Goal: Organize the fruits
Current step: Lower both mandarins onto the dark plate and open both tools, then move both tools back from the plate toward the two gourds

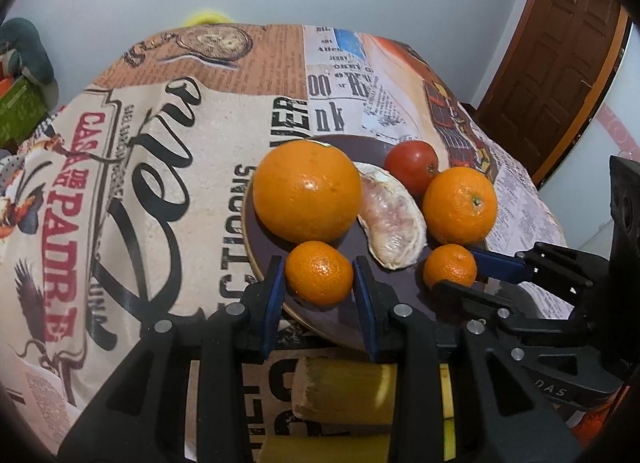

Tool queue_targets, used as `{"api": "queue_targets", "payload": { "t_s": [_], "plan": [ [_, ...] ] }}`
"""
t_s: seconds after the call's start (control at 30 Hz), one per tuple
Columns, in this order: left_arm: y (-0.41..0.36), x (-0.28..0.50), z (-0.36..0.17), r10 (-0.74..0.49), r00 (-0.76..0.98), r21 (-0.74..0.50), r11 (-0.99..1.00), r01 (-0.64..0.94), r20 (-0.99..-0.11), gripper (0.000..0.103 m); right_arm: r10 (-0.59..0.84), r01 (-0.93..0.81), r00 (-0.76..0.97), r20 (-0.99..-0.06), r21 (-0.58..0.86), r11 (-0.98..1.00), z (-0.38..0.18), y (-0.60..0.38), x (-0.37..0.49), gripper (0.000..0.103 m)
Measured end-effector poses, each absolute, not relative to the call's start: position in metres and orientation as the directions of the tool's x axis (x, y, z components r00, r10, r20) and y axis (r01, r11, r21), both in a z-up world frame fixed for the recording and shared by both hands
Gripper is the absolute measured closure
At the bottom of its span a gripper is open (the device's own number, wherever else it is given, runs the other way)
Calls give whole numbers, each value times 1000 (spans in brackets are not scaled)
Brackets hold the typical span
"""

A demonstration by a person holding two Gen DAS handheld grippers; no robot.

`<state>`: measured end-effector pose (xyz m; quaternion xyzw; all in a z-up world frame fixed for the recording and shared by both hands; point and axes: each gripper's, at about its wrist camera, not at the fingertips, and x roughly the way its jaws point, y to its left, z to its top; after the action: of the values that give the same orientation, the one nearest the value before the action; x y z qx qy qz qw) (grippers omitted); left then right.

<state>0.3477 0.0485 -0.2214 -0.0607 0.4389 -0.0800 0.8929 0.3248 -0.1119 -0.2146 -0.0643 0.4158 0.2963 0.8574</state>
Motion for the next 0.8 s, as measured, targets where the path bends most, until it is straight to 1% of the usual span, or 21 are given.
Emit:
{"api": "queue_targets", "payload": {
  "t_s": [0.03,0.07,0.1,0.13,0.2,0.47,0.67,0.8],
  "plan": [
    [48,347,-221,-202,597,-184,979,91,-776,68,452,-562,479,-753,133,816,-214,-112,324,68],
    [48,347,-221,-205,595,-188,978,91,-777,66,446,-559,484,-753,126,819,-213,-112,324,65],
    [48,346,-220,-206,597,-191,978,89,-776,61,443,-556,488,-752,123,822,-213,-113,323,61],
    [48,345,-218,-206,601,-193,977,87,-772,56,443,-553,493,-749,124,824,-211,-114,322,59],
    [48,341,-214,-192,612,-185,980,76,-767,49,445,-550,498,-744,126,826,-207,-116,320,58],
    [43,315,-194,-178,623,-161,983,84,-762,48,439,-539,526,-729,114,835,-190,-128,303,58],
    [36,285,-184,-164,625,-141,986,86,-764,40,430,-538,550,-716,90,838,-177,-138,284,58],
    [28,266,-185,-167,609,-145,986,86,-776,32,424,-540,560,-712,75,838,-172,-145,270,57]
  ]
}}
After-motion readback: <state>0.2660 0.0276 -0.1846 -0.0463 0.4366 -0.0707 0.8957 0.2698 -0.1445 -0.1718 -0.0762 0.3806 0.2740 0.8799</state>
